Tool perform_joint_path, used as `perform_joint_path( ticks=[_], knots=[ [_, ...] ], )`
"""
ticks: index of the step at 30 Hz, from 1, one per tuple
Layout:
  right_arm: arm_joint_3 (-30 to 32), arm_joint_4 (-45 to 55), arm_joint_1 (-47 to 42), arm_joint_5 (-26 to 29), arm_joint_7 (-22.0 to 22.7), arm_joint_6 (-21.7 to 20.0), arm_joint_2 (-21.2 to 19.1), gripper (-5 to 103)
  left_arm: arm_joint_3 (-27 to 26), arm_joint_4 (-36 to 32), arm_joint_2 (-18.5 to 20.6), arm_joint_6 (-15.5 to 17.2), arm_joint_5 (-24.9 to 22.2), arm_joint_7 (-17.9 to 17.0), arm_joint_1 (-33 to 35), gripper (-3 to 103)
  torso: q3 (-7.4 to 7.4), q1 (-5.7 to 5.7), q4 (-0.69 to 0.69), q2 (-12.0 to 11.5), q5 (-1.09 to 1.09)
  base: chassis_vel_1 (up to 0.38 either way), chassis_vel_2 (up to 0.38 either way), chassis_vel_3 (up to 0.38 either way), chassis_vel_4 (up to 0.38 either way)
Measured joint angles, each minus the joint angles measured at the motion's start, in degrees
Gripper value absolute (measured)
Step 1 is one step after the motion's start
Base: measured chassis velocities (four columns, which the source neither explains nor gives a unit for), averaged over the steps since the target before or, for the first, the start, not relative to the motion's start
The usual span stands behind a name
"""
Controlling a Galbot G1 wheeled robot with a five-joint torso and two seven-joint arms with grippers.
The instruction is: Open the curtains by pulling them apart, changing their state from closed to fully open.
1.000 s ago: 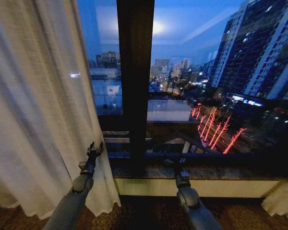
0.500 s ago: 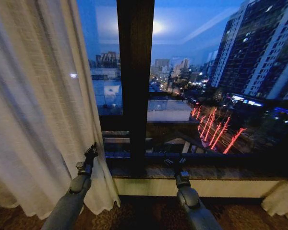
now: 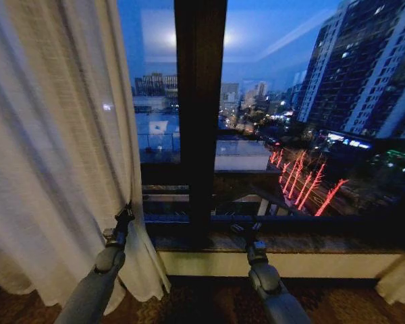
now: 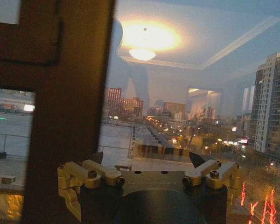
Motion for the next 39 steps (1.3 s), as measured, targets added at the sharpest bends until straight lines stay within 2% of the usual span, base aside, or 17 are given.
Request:
perform_joint_path(
  ticks=[39],
  knots=[
    [0.0, 0.0, 0.0, 0.0, 0.0, 0.0, 0.0, 100, -0.9, 0.5, 0.2, -1.6, -0.1, -0.2, 1.0, 0, -0.01, -0.01, 0.00, 0.0, 0.01, 0.345, 0.350, -0.344, -0.348]
  ],
)
